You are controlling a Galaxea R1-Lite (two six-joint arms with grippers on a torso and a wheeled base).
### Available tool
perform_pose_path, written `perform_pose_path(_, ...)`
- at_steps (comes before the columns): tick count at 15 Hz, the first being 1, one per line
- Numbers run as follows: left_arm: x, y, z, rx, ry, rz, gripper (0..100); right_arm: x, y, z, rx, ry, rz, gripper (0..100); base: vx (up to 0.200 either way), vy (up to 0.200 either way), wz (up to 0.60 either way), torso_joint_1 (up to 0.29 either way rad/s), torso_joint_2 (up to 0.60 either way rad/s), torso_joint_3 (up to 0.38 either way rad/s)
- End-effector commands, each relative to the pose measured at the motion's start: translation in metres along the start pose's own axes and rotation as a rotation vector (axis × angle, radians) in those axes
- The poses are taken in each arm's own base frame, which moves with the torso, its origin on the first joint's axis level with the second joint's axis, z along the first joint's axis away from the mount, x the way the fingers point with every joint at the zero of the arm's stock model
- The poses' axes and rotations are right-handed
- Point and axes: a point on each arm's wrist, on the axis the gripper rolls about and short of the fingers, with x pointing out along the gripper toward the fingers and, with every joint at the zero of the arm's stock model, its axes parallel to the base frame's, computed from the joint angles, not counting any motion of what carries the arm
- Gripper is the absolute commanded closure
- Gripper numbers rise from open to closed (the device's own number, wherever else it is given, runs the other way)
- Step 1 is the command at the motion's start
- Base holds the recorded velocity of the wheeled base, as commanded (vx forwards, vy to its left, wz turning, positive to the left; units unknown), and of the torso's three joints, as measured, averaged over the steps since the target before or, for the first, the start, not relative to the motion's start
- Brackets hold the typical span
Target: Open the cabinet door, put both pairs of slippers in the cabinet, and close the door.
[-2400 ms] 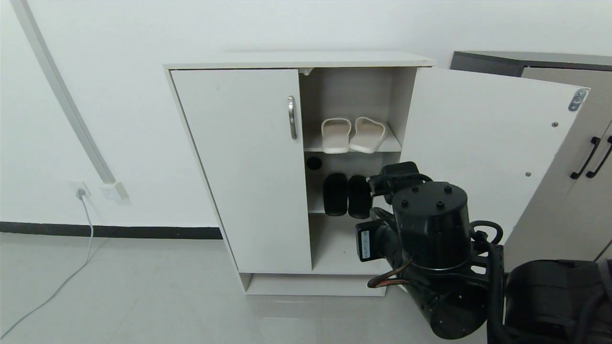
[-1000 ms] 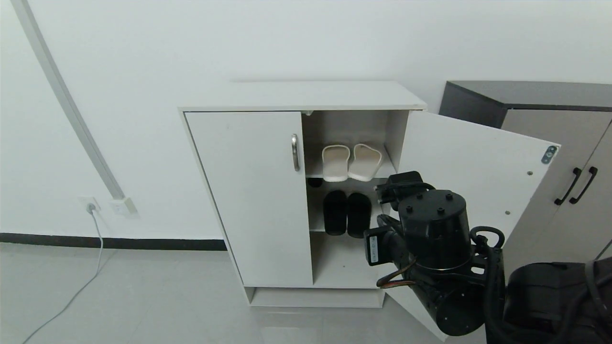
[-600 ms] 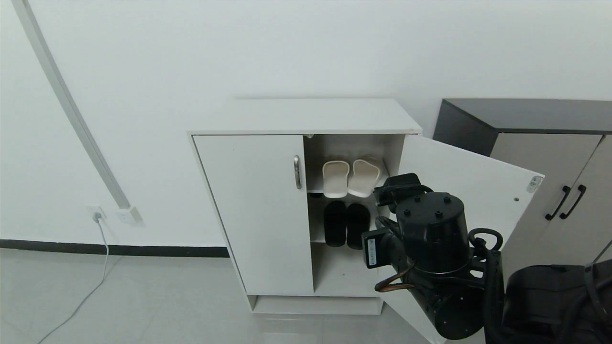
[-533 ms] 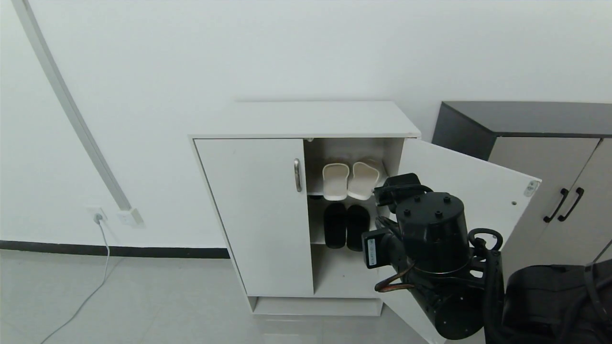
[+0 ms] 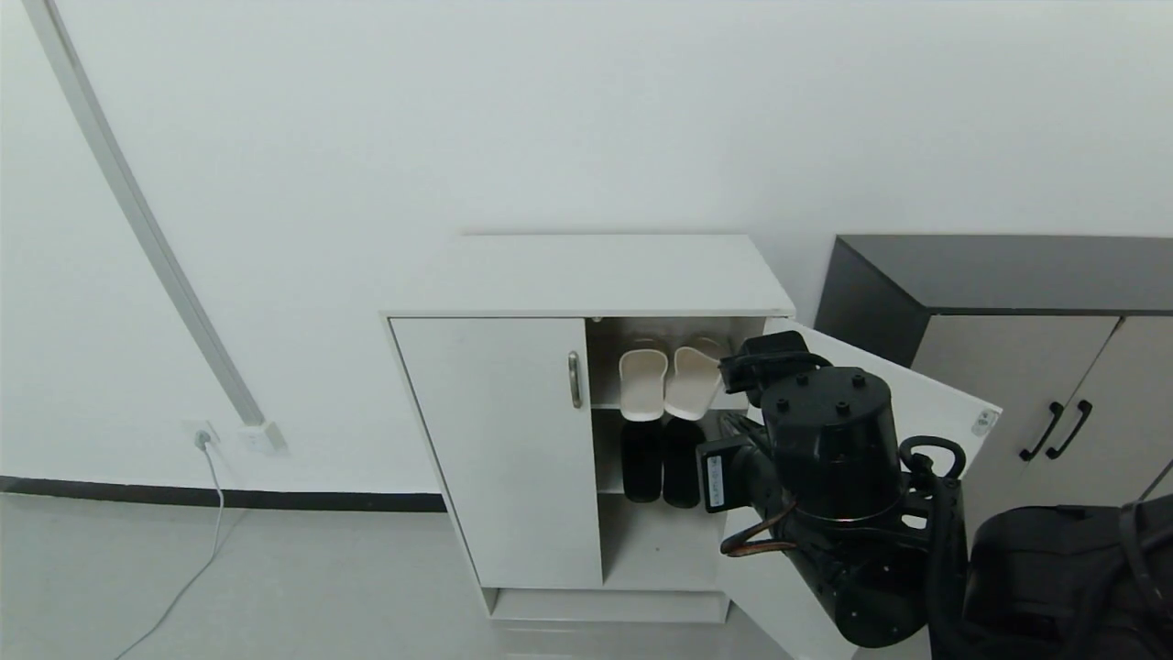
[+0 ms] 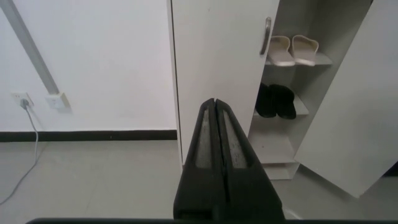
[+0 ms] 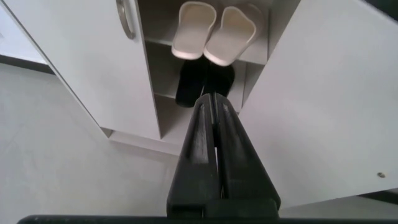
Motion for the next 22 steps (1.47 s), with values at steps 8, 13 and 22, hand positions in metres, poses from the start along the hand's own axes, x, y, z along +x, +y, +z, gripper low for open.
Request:
perform_pose_path(8,0.0001,0.0,0.0,0.0,0.001,0.0,100,0.0025,-0.0026,-0.0003,0.001,0.002,-0.011,100,0.0,0.0,0.0,0.255,-0.58,-0.328)
perform_pose_path(13,0.0001,0.0,0.0,0.0,0.001,0.0,100,0.0038,-0.0029,-0.0005,-0.012,0.002,-0.014,100,0.0,0.0,0.0,0.179,-0.38,-0.213)
perform_pose_path(22,0.0001,0.0,0.0,-0.002,0.001,0.0,100,0.0066,-0.0026,-0.0023,-0.033,0.009,-0.016,100,0.0,0.0,-0.07,0.003,-0.01,-0.003)
